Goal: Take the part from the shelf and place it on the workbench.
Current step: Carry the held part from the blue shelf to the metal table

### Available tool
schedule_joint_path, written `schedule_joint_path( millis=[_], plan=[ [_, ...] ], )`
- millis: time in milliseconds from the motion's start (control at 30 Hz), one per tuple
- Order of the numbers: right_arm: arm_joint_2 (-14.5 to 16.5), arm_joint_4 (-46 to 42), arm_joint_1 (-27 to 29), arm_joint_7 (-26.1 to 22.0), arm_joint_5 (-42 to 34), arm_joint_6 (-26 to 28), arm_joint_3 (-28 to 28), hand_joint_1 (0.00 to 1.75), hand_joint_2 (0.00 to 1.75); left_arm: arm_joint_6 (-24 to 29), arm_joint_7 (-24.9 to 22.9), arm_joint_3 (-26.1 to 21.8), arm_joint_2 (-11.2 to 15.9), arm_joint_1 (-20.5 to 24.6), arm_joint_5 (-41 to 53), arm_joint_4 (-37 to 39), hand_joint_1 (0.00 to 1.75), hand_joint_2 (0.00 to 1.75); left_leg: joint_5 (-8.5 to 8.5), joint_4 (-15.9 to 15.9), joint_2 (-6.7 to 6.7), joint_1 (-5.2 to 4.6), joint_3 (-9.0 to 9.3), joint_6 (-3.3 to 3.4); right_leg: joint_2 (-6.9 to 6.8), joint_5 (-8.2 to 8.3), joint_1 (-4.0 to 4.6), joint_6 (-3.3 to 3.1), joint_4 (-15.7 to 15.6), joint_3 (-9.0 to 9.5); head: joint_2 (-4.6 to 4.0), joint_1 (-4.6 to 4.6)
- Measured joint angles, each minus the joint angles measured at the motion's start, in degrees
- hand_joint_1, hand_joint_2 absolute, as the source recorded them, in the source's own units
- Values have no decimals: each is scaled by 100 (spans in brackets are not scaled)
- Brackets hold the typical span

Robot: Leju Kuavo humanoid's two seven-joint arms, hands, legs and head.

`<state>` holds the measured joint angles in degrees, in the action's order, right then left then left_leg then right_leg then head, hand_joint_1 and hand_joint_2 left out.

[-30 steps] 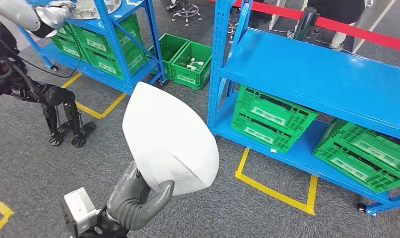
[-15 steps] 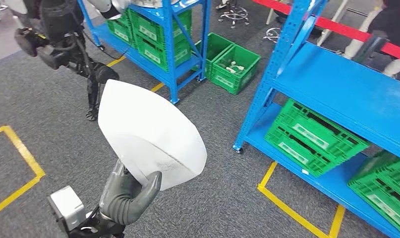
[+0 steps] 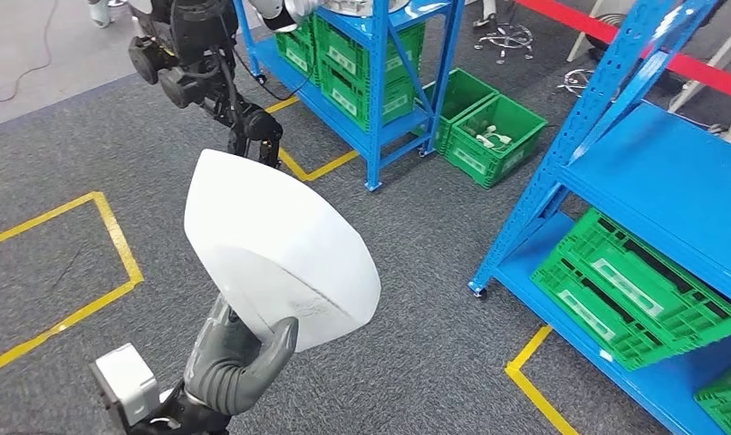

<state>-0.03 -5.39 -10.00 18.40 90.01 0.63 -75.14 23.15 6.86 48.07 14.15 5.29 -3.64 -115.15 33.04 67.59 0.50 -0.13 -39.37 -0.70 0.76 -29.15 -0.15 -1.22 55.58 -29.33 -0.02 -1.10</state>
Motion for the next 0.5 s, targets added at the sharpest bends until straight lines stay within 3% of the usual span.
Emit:
schedule_joint_path(
  millis=[67, 100, 133, 200, 233, 267, 333, 367, 433, 500],
  plan=[
    [1, 2, 16, 27, 1, -3, 2, 0, 175, 0, 3, -3, 4, -12, -3, 7, 175, 175, 169, 527, -11, 69, -257, -74, -167, -9, -10, 11, 9, -6, 0, -5],
    [1, 2, 16, 40, 2, -4, 2, 0, 175, -1, 4, -7, 6, -15, -4, 10, 175, 175, 102, 523, -13, 94, -248, -103, -246, -19, -18, 25, 17, -8, 0, -8],
    [1, 3, 11, 48, 2, -4, 3, 0, 175, -2, 6, -12, 8, -16, -6, 13, 175, 175, -50, 308, 9, 110, -123, -125, -315, -32, -28, 44, 28, -5, 0, -10],
    [-1, 5, -5, 51, 2, -5, 4, 0, 175, -6, 8, -20, 8, -15, -8, 12, 175, 175, -354, -431, 264, 104, 313, -131, -427, -76, -29, 112, 67, 7, 0, -23],
    [-2, 6, -13, 50, 2, -6, 5, 0, 175, -8, 9, -22, 8, -14, -8, 9, 175, 175, -428, -712, 388, 86, 473, -98, -474, -101, -22, 151, 87, 16, 0, -21],
    [-2, 7, -22, 47, 2, -8, 7, 0, 175, -9, 10, -24, 8, -14, -8, 7, 175, 175, -445, -871, 480, 64, 558, -53, -517, -120, -13, 188, 98, 28, 0, -14],
    [-1, 8, -27, 38, 2, -10, 8, 0, 175, -9, 10, -25, 9, -15, -8, 2, 175, 175, -437, -907, 408, 32, 550, 54, -612, -134, -18, 253, 86, 61, 0, 8],
    [2, 8, -28, 33, 2, -11, 8, 0, 175, -9, 9, -26, 9, -17, -7, -3, 175, 175, -449, -918, 339, 31, 547, 96, -602, -157, -33, 289, 93, 71, 0, 14],
    [8, 12, -16, 19, 2, -11, 9, 0, 175, -9, 7, -26, 6, -12, -5, -16, 175, 175, -484, -942, 190, 36, 542, 169, -410, -371, -59, 340, 347, -16, 0, 29],
    [9, 16, 12, 5, 2, -11, 9, 0, 175, -9, 2, -27, 0, -7, -4, -23, 175, 175, -504, -946, 40, 18, 534, 213, -172, -771, -64, 343, 1042, -311, 0, 52]
  ],
)
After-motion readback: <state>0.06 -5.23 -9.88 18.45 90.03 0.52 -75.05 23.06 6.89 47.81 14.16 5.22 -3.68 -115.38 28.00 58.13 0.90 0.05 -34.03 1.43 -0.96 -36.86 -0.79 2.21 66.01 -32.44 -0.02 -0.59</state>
